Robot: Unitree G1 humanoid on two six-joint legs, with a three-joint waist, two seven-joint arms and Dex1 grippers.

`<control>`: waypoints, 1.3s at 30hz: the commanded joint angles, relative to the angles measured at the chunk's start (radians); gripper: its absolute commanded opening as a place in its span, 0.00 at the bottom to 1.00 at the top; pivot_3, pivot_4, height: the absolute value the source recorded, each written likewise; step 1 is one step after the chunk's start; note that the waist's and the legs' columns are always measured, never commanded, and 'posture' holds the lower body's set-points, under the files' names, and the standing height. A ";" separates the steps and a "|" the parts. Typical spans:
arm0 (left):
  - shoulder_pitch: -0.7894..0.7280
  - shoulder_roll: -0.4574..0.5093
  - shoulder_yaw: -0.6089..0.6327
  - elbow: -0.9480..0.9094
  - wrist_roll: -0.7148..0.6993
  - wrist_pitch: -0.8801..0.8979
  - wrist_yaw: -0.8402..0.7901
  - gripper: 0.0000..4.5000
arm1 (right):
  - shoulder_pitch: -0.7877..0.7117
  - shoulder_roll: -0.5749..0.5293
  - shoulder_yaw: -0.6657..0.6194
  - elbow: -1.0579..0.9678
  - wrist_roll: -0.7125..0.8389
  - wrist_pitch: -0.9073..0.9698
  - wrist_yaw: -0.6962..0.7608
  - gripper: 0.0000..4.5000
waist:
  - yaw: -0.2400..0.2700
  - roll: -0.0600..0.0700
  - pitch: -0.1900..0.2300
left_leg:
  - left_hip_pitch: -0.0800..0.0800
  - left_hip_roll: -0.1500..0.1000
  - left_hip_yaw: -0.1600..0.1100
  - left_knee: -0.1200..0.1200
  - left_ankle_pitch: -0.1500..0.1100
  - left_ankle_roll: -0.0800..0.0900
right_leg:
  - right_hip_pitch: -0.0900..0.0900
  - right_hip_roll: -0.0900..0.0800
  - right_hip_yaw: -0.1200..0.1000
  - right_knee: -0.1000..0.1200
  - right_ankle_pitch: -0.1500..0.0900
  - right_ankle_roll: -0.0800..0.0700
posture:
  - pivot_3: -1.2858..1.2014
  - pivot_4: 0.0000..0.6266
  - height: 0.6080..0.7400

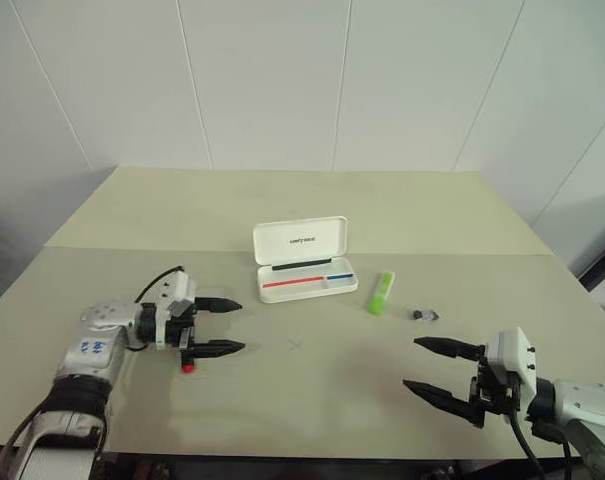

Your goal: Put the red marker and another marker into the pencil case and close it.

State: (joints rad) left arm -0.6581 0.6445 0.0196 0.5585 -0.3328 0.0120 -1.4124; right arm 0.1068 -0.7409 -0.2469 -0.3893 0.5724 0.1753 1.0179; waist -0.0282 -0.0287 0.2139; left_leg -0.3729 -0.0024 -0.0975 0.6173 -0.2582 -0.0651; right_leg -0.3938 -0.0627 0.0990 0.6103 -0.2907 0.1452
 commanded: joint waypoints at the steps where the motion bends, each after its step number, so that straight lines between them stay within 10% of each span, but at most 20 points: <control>1: -0.040 -0.018 -0.005 0.053 0.025 -0.055 -0.005 1.00 | -0.008 0.011 -0.024 -0.032 0.006 -0.015 -0.019 1.00 | -0.001 0.000 0.000 | 0.000 0.000 0.000 0.000 0.000 0.000 | 0.000 0.000 0.000 0.000 0.000 0.000 | 0.52 0.24 1.00; 18: -0.384 -0.159 -0.101 0.462 0.251 -0.173 0.151 1.00 | -0.110 0.092 0.092 0.002 -0.055 -0.036 -0.081 1.00 | 0.001 -0.001 0.000 | -0.002 -0.001 -0.001 0.003 0.000 0.000 | 0.000 0.001 0.000 0.000 0.001 0.002 | 0.52 0.24 1.00; 39: -0.581 -0.295 -0.155 0.755 0.465 -0.140 0.326 1.00 | 0.121 0.190 0.069 -0.172 -0.118 -0.073 -0.245 1.00 | 0.001 -0.001 0.001 | -0.005 -0.002 -0.002 0.005 -0.001 0.002 | -0.001 0.001 0.000 0.001 0.000 0.005 | 0.52 0.24 1.00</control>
State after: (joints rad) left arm -1.2119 0.3494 -0.1366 1.3050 0.1156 -0.1476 -1.1246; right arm 0.2219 -0.5575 -0.1641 -0.5115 0.4497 0.1220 0.7837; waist -0.0271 -0.0301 0.2148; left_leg -0.3776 -0.0043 -0.0992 0.6230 -0.2596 -0.0634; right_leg -0.3948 -0.0620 0.0994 0.6116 -0.2907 0.1502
